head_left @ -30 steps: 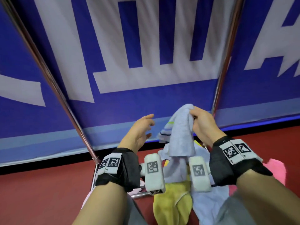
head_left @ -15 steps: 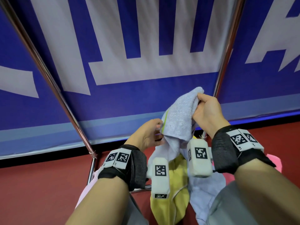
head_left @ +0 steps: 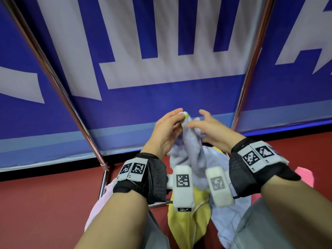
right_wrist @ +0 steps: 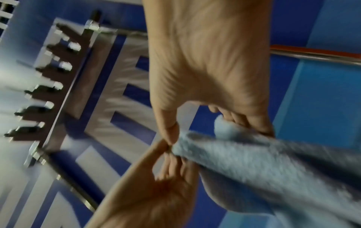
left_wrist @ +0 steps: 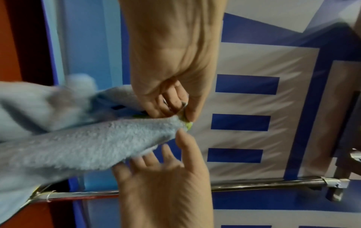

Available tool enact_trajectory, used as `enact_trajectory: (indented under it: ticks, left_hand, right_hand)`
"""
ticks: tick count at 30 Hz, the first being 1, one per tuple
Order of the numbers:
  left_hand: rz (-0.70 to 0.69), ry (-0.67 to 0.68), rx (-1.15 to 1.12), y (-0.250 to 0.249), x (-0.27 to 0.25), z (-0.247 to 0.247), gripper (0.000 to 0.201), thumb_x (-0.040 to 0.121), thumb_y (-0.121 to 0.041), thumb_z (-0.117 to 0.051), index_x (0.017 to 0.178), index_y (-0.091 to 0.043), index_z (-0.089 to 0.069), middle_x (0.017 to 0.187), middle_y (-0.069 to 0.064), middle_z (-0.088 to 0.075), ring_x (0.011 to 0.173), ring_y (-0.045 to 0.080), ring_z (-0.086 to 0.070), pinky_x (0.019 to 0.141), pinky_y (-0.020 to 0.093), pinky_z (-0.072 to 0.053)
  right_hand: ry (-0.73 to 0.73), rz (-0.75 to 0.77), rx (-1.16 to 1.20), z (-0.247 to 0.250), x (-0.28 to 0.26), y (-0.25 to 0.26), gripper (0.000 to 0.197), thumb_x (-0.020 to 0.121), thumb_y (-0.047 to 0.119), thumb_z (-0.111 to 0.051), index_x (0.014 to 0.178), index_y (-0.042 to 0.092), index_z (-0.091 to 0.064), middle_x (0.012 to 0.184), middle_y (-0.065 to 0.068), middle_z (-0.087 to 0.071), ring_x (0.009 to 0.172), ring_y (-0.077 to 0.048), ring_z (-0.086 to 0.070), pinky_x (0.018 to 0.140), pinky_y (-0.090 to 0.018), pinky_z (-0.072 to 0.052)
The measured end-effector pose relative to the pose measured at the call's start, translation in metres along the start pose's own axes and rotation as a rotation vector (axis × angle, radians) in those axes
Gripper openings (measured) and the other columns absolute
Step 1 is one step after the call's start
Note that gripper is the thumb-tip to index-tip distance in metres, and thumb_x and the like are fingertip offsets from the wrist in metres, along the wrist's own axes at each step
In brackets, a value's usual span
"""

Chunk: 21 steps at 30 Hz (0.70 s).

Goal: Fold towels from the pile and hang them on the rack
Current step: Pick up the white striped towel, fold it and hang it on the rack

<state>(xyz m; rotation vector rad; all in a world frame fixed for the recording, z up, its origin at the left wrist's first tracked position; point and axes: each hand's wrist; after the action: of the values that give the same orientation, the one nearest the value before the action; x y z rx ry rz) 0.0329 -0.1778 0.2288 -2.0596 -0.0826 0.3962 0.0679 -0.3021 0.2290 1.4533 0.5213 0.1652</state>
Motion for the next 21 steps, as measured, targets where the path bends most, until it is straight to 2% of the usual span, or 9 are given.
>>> enact_trajectory:
  ticks: [1, 3, 4, 6, 8, 12, 15, 18, 21]
  left_hand:
    - [0.001, 0.004, -0.019, -0.001, -0.002, -0.002, 0.014, 0.089, -0.002, -0.058, 0.090, -0.015, -0.063, 0.064, -0.005, -0.070, 0.056, 0.004, -0.065, 0.054, 0.016, -0.053]
    - [-0.015, 0.014, -0.034, -0.003, -0.005, -0.005, 0.015, 0.089, -0.001, -0.057, 0.089, -0.014, -0.064, 0.063, -0.003, -0.070, 0.056, 0.005, -0.066, 0.057, 0.016, -0.055]
    - [-0.031, 0.024, -0.030, -0.003, -0.007, -0.006, 0.015, 0.089, -0.001, -0.057, 0.089, -0.014, -0.065, 0.064, -0.002, -0.071, 0.058, 0.006, -0.067, 0.061, 0.016, -0.056]
    - [-0.067, 0.046, -0.014, -0.004, -0.008, -0.007, 0.017, 0.090, -0.001, -0.055, 0.090, -0.013, -0.067, 0.067, -0.001, -0.071, 0.062, 0.006, -0.067, 0.066, 0.016, -0.057]
    - [-0.090, 0.056, -0.014, -0.005, -0.010, -0.008, 0.020, 0.091, 0.001, -0.051, 0.095, -0.011, -0.067, 0.071, 0.000, -0.071, 0.065, 0.006, -0.067, 0.069, 0.016, -0.057]
    - [-0.158, 0.077, -0.114, -0.013, -0.013, -0.011, 0.029, 0.090, 0.010, -0.047, 0.099, -0.011, -0.065, 0.082, 0.004, -0.069, 0.072, 0.008, -0.066, 0.077, 0.018, -0.055]
    - [-0.235, 0.062, -0.130, -0.017, -0.015, -0.011, 0.037, 0.086, 0.016, -0.046, 0.102, -0.012, -0.064, 0.079, 0.004, -0.066, 0.066, 0.006, -0.065, 0.073, 0.016, -0.056]
    - [-0.292, -0.045, -0.192, -0.020, -0.014, -0.008, 0.032, 0.086, 0.013, -0.050, 0.096, -0.013, -0.064, 0.081, 0.005, -0.064, 0.061, 0.005, -0.064, 0.064, 0.014, -0.055]
    - [-0.328, -0.139, -0.348, -0.027, -0.010, 0.001, 0.029, 0.086, 0.013, -0.052, 0.094, -0.012, -0.063, 0.075, 0.004, -0.065, 0.058, 0.006, -0.063, 0.064, 0.015, -0.055]
  right_hand:
    - [0.090, 0.019, -0.087, -0.006, -0.002, 0.000, 0.046, 0.085, 0.011, -0.059, 0.128, 0.016, -0.042, 0.108, -0.006, -0.057, 0.092, -0.016, -0.058, 0.072, -0.025, -0.048]
    - [0.226, 0.057, -0.310, -0.015, -0.006, -0.002, 0.027, 0.076, 0.014, -0.059, 0.102, 0.008, -0.057, 0.094, -0.006, -0.060, 0.091, -0.015, -0.057, 0.079, -0.029, -0.047]
    - [0.214, 0.055, -0.387, -0.018, -0.006, -0.004, 0.015, 0.074, 0.016, -0.059, 0.089, 0.013, -0.059, 0.086, -0.001, -0.059, 0.086, -0.012, -0.056, 0.077, -0.029, -0.048]
    - [0.095, 0.056, -0.451, -0.019, -0.005, -0.007, 0.007, 0.079, 0.013, -0.056, 0.081, 0.020, -0.056, 0.078, 0.005, -0.056, 0.074, -0.008, -0.052, 0.065, -0.022, -0.041]
    - [-0.053, 0.062, -0.501, -0.016, 0.000, -0.010, 0.003, 0.082, 0.014, -0.053, 0.081, 0.015, -0.056, 0.072, 0.002, -0.053, 0.071, -0.014, -0.050, 0.064, -0.026, -0.039]
    - [-0.213, 0.054, -0.486, -0.009, 0.007, -0.014, 0.020, 0.081, 0.013, -0.054, 0.062, 0.015, -0.047, 0.062, -0.001, -0.049, 0.067, -0.021, -0.047, 0.058, -0.028, -0.035]
    - [-0.306, 0.097, -0.537, -0.004, 0.009, -0.015, 0.025, 0.080, 0.010, -0.054, 0.058, 0.018, -0.044, 0.063, -0.003, -0.049, 0.069, -0.024, -0.048, 0.056, -0.029, -0.034]
    - [-0.449, 0.151, -0.708, 0.008, 0.011, -0.013, 0.018, 0.077, 0.003, -0.049, 0.063, 0.013, -0.045, 0.064, -0.006, -0.047, 0.070, -0.029, -0.047, 0.052, -0.031, -0.031]
    - [-0.570, 0.198, -0.755, 0.028, 0.013, -0.013, 0.015, 0.071, -0.004, -0.044, 0.068, 0.009, -0.052, 0.066, -0.011, -0.049, 0.069, -0.031, -0.044, 0.058, -0.030, -0.031]
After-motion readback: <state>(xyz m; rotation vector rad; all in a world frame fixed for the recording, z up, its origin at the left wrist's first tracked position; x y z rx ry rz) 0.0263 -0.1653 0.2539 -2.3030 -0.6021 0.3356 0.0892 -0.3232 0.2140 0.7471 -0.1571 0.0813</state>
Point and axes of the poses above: each hand's wrist, its own x-axis towards the middle knuckle, its own z-axis out of the back of the hand, y = z × x
